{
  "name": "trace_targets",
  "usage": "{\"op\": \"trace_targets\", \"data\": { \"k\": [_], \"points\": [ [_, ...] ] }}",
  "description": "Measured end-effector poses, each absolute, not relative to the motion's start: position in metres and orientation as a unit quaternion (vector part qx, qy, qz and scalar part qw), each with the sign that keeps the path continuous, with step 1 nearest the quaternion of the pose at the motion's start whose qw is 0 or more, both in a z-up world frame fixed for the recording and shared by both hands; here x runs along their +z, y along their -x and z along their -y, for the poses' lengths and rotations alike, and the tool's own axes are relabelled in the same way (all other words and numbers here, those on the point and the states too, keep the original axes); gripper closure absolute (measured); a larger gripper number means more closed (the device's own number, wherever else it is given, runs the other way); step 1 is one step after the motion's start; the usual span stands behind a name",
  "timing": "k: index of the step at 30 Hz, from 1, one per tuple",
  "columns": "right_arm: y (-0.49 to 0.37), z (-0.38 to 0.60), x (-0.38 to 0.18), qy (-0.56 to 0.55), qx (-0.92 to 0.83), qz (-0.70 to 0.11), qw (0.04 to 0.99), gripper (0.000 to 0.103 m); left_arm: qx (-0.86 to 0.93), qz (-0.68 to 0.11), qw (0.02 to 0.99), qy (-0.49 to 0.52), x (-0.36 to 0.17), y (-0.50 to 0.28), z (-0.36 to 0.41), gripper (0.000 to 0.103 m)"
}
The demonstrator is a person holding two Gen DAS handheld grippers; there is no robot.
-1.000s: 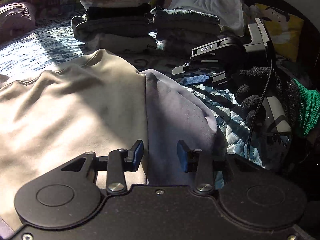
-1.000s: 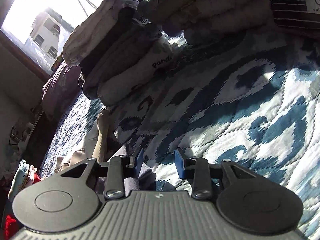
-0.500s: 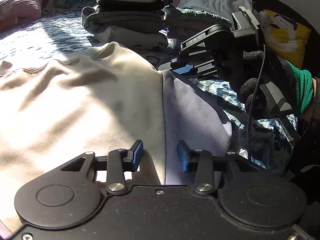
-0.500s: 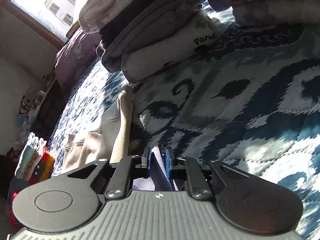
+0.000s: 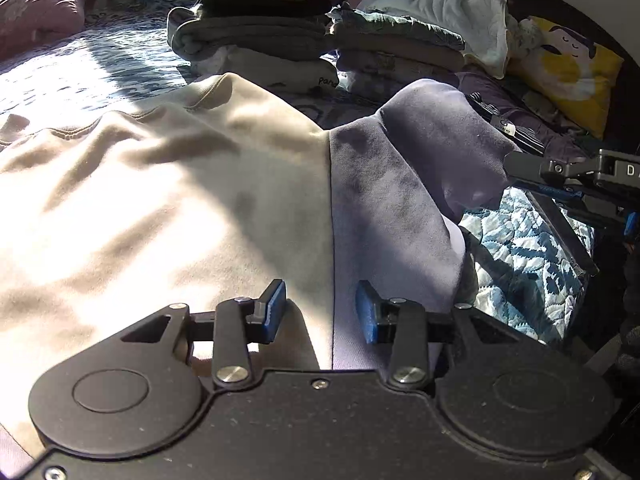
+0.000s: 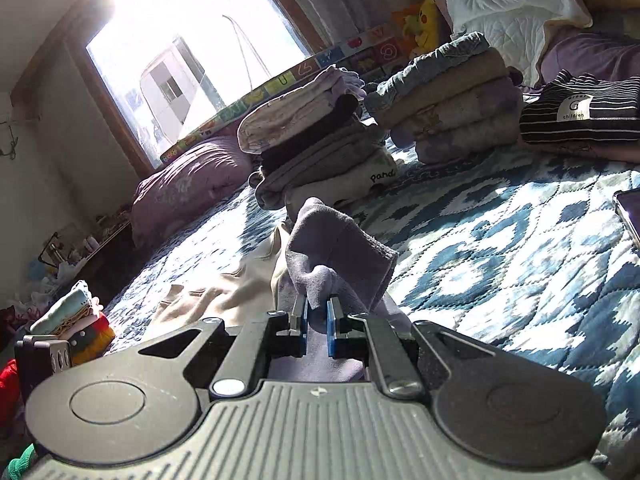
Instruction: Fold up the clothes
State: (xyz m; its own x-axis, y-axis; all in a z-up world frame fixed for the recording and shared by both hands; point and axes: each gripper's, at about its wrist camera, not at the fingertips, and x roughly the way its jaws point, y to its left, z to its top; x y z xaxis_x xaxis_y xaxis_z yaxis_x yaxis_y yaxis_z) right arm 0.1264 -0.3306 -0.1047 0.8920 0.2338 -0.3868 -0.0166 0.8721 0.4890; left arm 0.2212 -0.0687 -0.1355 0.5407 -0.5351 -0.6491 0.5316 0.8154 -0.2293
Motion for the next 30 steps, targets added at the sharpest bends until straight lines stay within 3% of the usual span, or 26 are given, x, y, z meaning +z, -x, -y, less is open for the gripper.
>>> {"op": "trace_targets", "data": {
  "k": [5,8,11,14,16,22,27,29,30],
  "points": [
    [-0.107,0.274,-0.127,-0.040,0.081,-0.290,0.953,0.092,-0.304,-0.371,0.877,0.001,-0.136,-0.221,0.069,0.065],
    [-0.091,0.257,-0.129,0.010,0.097,-0.309,0.946,0.088,-0.305,-0.373,0.877,0.004,-0.136,-0.222,0.067,0.065],
    [-0.073,0.263,-0.122,0.009,0.102,-0.304,0.947,0.087,-0.303,-0.373,0.877,0.007,-0.135,-0.222,0.065,0.065],
    [-0.062,0.274,-0.111,-0.001,0.101,-0.283,0.954,0.079,-0.301,-0.375,0.877,0.009,-0.136,-0.223,0.063,0.065],
    [-0.061,0.280,-0.105,0.003,0.091,-0.268,0.959,0.067,-0.302,-0.375,0.877,0.008,-0.136,-0.223,0.063,0.065],
    [-0.096,0.301,-0.114,-0.047,0.092,-0.271,0.957,0.063,-0.302,-0.375,0.877,0.005,-0.137,-0.222,0.062,0.065],
    [-0.119,0.297,-0.118,-0.026,0.116,-0.250,0.961,0.058,-0.304,-0.376,0.875,0.005,-0.138,-0.223,0.062,0.064],
    [-0.130,0.295,-0.121,-0.020,0.137,-0.264,0.955,0.061,-0.305,-0.377,0.874,0.005,-0.139,-0.224,0.062,0.064],
    [-0.135,0.296,-0.121,-0.022,0.146,-0.270,0.951,0.073,-0.306,-0.377,0.874,0.005,-0.139,-0.224,0.062,0.063]
  ]
}}
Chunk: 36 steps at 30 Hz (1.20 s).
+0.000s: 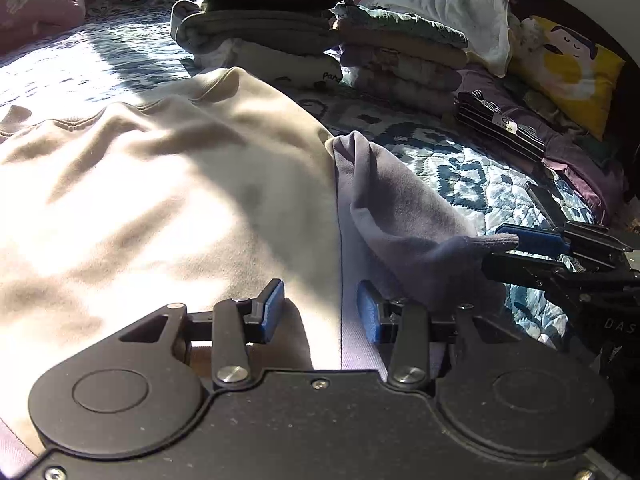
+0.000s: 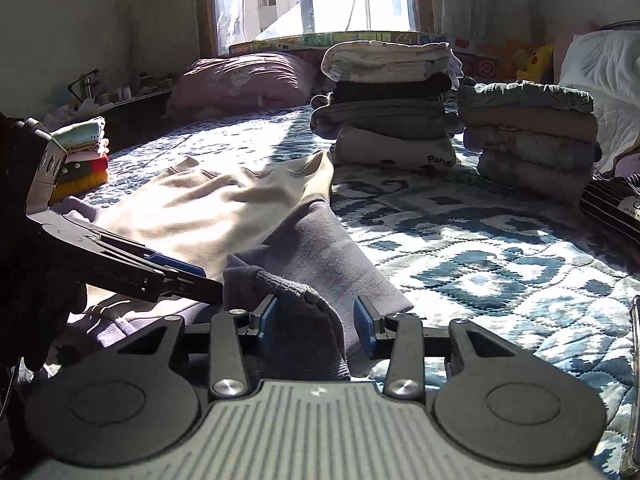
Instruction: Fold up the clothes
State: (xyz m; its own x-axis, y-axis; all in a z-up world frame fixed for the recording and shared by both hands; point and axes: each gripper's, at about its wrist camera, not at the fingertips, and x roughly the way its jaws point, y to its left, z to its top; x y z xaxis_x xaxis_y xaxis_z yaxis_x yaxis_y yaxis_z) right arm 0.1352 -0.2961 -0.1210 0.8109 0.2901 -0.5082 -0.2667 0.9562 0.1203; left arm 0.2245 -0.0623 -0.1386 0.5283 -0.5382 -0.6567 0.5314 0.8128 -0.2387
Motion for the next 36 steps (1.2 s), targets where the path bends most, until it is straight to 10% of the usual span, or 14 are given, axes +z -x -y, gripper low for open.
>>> {"op": "trace_targets", "data": {
  "k": [3,29,32,36],
  "points": [
    [-0.142,0.302,-0.113,-0.044,0.177,-0.266,0.947,0.097,-0.308,-0.377,0.873,0.002,-0.138,-0.225,0.063,0.063],
    [-0.270,0.452,-0.056,-0.071,-0.074,-0.293,0.950,0.101,-0.316,-0.365,0.875,-0.021,-0.132,-0.225,0.064,0.059],
    [-0.262,0.454,-0.075,-0.138,-0.077,-0.313,0.937,0.095,-0.330,-0.347,0.878,-0.023,-0.124,-0.221,0.065,0.060],
    [-0.243,0.454,-0.115,-0.263,-0.058,-0.342,0.900,0.063,-0.385,-0.320,0.865,-0.034,-0.117,-0.203,0.081,0.060]
  ]
}}
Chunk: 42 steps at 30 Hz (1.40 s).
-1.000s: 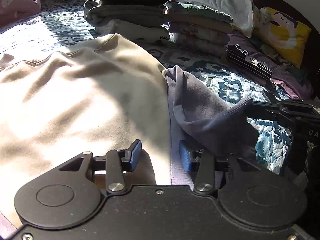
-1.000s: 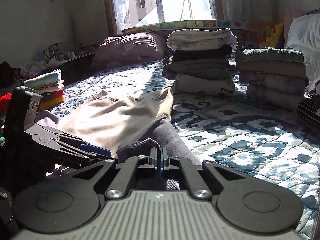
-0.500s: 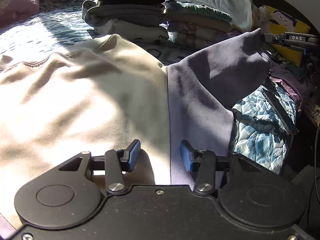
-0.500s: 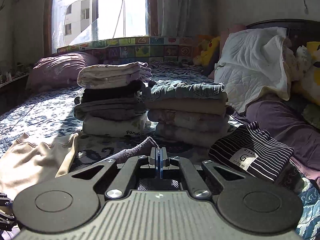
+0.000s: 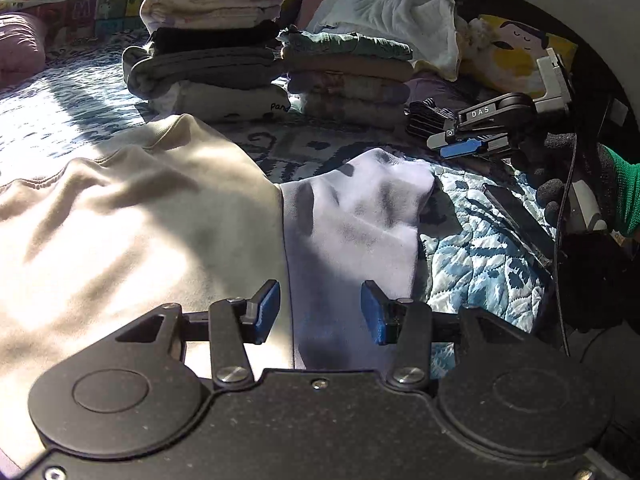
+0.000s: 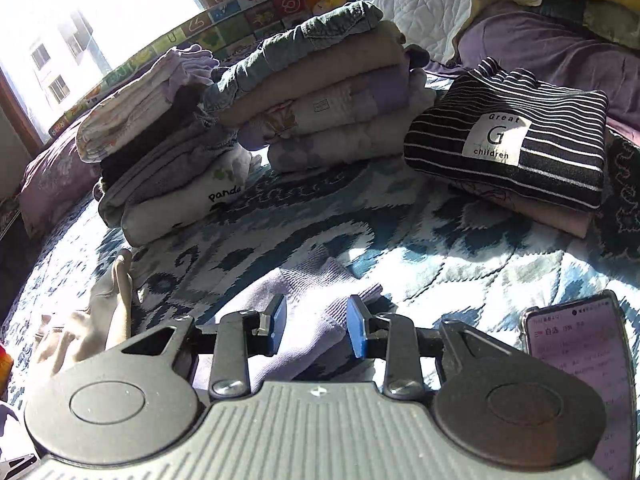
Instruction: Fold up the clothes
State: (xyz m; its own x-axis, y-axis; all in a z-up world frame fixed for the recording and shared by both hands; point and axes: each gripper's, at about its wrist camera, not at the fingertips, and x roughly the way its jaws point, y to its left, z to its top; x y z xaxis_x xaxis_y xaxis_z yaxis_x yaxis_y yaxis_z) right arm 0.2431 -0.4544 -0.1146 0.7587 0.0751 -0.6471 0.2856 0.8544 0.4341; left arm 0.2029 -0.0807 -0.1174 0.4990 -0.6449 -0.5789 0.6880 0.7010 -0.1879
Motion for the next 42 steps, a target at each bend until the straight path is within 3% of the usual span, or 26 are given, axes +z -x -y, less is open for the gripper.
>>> {"op": "trace_targets", "data": {
  "k": [4,8,9,11,17,20,31,33,34,35,40,41,42],
  "points": [
    [-0.236,0.459,-0.150,-0.399,-0.057,-0.341,0.849,0.060,-0.421,-0.311,0.847,-0.087,-0.125,-0.181,0.107,0.060],
    [-0.248,0.462,-0.160,-0.433,-0.064,-0.315,0.842,0.061,-0.411,-0.308,0.842,-0.164,-0.141,-0.170,0.125,0.061],
    [-0.253,0.464,-0.161,-0.437,-0.064,-0.310,0.842,0.066,-0.411,-0.310,0.839,-0.177,-0.145,-0.170,0.127,0.061],
    [-0.263,0.466,-0.162,-0.432,-0.061,-0.304,0.847,0.092,-0.418,-0.319,0.833,-0.175,-0.146,-0.172,0.126,0.062],
    [-0.294,0.456,-0.115,-0.327,-0.005,-0.258,0.909,0.093,-0.431,-0.336,0.823,-0.156,-0.145,-0.177,0.120,0.062],
    [-0.312,0.447,-0.115,-0.266,-0.016,-0.299,0.916,0.093,-0.437,-0.340,0.818,-0.159,-0.146,-0.176,0.122,0.061],
    [-0.302,0.462,-0.138,-0.272,-0.071,-0.322,0.904,0.093,-0.482,-0.346,0.786,-0.171,-0.142,-0.166,0.118,0.061],
    [-0.303,0.463,-0.140,-0.267,-0.082,-0.335,0.900,0.091,-0.489,-0.348,0.781,-0.175,-0.142,-0.164,0.118,0.061],
    [-0.303,0.464,-0.141,-0.261,-0.095,-0.341,0.898,0.082,-0.493,-0.348,0.777,-0.177,-0.142,-0.164,0.117,0.061],
    [-0.301,0.467,-0.140,-0.261,-0.115,-0.339,0.897,0.080,-0.501,-0.350,0.771,-0.176,-0.142,-0.163,0.115,0.061],
    [-0.275,0.472,-0.130,-0.279,-0.167,-0.312,0.893,0.076,-0.520,-0.354,0.763,-0.146,-0.135,-0.165,0.098,0.061],
    [-0.269,0.470,-0.127,-0.285,-0.170,-0.307,0.892,0.071,-0.512,-0.352,0.774,-0.125,-0.131,-0.170,0.090,0.061],
    [-0.262,0.469,-0.124,-0.291,-0.172,-0.301,0.892,0.058,-0.500,-0.350,0.786,-0.101,-0.127,-0.176,0.082,0.061]
  ]
}}
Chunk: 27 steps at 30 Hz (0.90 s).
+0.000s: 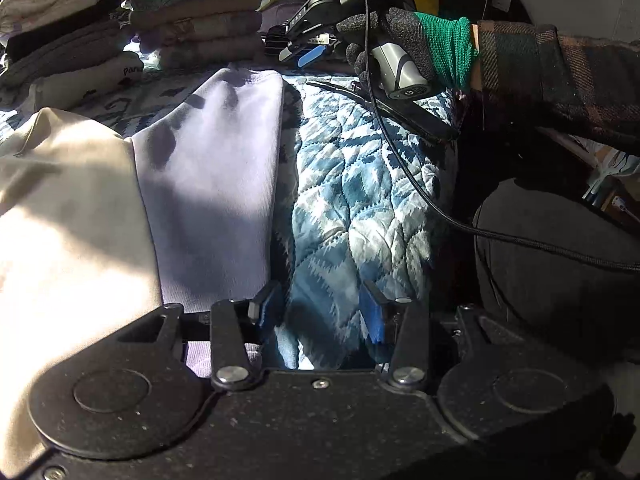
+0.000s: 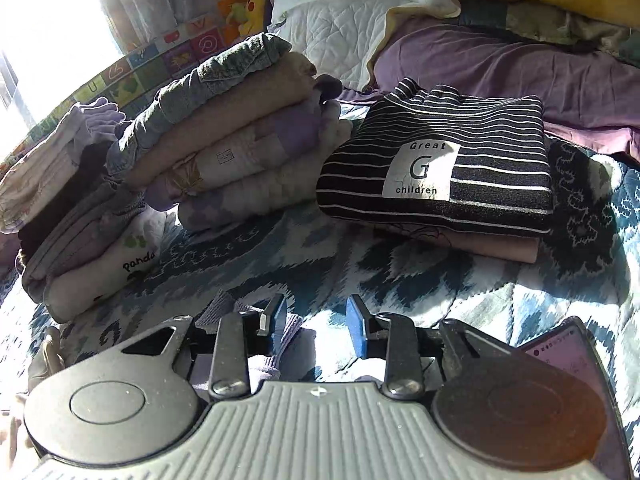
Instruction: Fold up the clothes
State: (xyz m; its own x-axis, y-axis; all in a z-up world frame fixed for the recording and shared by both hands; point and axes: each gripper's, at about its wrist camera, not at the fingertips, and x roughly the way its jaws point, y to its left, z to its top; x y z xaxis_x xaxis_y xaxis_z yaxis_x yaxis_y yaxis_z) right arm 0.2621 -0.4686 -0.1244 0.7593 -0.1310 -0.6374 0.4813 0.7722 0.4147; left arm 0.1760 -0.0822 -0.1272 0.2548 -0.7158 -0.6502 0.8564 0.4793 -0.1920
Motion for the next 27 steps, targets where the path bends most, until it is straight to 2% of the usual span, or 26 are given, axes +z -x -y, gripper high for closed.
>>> {"op": "trace_targets", "data": {
  "k": [1,9,13,17,18,19,20,22,27],
  "points": [
    [-0.256,0.467,-0.122,-0.296,-0.174,-0.296,0.891,0.051,-0.489,-0.347,0.796,-0.080,-0.124,-0.182,0.075,0.061],
    [-0.182,0.387,-0.159,-0.409,-0.070,-0.308,0.856,0.050,-0.350,-0.355,0.860,0.104,-0.119,-0.236,0.020,0.062],
    [-0.162,0.351,-0.167,-0.413,-0.017,-0.289,0.864,0.050,-0.305,-0.344,0.881,0.112,-0.103,-0.250,0.014,0.062],
    [-0.171,0.335,-0.169,-0.364,0.008,-0.274,0.890,0.051,-0.272,-0.329,0.900,0.093,-0.081,-0.290,0.029,0.064],
    [-0.173,0.335,-0.170,-0.365,0.010,-0.271,0.891,0.053,-0.265,-0.332,0.900,0.094,-0.080,-0.307,0.034,0.068],
    [-0.174,0.334,-0.171,-0.366,0.012,-0.268,0.891,0.066,-0.259,-0.340,0.899,0.095,-0.080,-0.324,0.042,0.071],
    [-0.175,0.334,-0.172,-0.366,0.013,-0.266,0.892,0.073,-0.253,-0.350,0.897,0.097,-0.081,-0.341,0.052,0.071],
    [-0.175,0.335,-0.176,-0.367,0.017,-0.267,0.891,0.099,-0.241,-0.368,0.893,0.101,-0.084,-0.375,0.070,0.074],
    [-0.153,0.345,-0.182,-0.381,0.022,-0.271,0.884,0.100,-0.191,-0.421,0.885,0.059,-0.117,-0.443,0.123,0.077]
  ]
}}
